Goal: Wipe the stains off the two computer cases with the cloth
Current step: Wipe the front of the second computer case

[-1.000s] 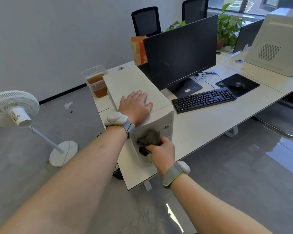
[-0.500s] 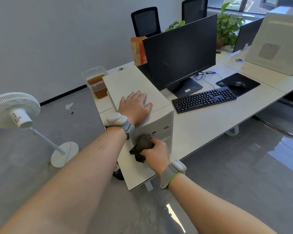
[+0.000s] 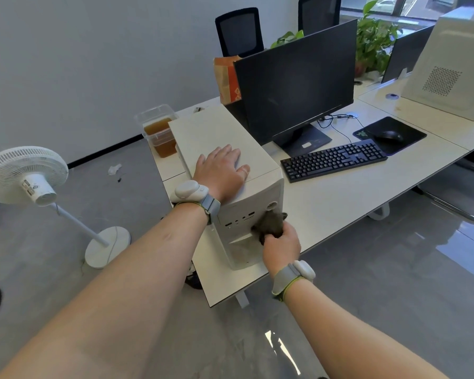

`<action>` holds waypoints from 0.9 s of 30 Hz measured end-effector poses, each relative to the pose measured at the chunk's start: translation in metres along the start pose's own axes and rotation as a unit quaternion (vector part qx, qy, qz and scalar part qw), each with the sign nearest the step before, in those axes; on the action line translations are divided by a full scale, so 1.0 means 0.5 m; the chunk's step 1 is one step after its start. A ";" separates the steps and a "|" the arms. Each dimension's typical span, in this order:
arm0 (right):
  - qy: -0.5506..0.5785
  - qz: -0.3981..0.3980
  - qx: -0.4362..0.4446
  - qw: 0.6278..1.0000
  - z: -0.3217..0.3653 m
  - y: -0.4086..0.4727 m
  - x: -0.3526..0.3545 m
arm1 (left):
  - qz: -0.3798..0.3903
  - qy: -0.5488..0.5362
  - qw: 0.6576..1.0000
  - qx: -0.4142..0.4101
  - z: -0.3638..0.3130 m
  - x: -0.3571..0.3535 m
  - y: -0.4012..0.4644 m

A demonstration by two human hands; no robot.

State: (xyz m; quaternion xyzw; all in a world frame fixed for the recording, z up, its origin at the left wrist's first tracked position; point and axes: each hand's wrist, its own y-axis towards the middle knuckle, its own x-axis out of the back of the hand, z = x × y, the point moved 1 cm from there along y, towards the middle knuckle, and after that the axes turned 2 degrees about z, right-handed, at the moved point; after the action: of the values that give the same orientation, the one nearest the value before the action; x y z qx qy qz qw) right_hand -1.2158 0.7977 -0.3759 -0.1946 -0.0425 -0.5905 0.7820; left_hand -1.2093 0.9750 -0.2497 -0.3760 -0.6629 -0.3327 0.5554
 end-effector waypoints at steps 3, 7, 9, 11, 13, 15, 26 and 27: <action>-0.131 0.158 0.088 0.975 -0.021 -0.028 -0.009 | -0.002 0.000 1.000 0.001 0.002 -0.001 0.000; -0.014 0.068 0.028 0.997 0.001 -0.018 0.006 | 0.001 -0.004 1.000 0.000 0.000 -0.001 -0.002; 0.030 -0.003 -0.010 0.999 0.007 -0.011 0.005 | 0.002 -0.003 1.000 0.000 -0.001 0.000 -0.002; -0.016 0.045 0.007 0.999 0.011 -0.016 -0.011 | 0.002 -0.005 1.000 0.003 -0.002 0.000 -0.002; -0.094 0.152 0.038 0.983 0.004 -0.026 -0.031 | 0.000 -0.007 1.000 0.003 -0.001 0.000 -0.003; -0.075 0.182 0.035 0.980 0.001 -0.030 -0.039 | -0.002 -0.007 1.000 0.002 0.002 0.001 -0.005; 0.064 0.183 -0.024 0.981 0.032 -0.067 -0.054 | -0.001 -0.011 1.000 0.002 -0.003 0.001 -0.003; 0.108 0.158 -0.035 0.981 0.035 -0.067 -0.047 | -0.002 -0.010 1.000 0.004 -0.001 0.001 -0.004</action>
State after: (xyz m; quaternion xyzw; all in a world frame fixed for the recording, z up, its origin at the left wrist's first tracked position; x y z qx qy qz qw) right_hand -1.2512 0.8177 -0.3582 -0.1612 0.0942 -0.4784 0.8581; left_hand -1.2110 0.9734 -0.2491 -0.3762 -0.6703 -0.3276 0.5494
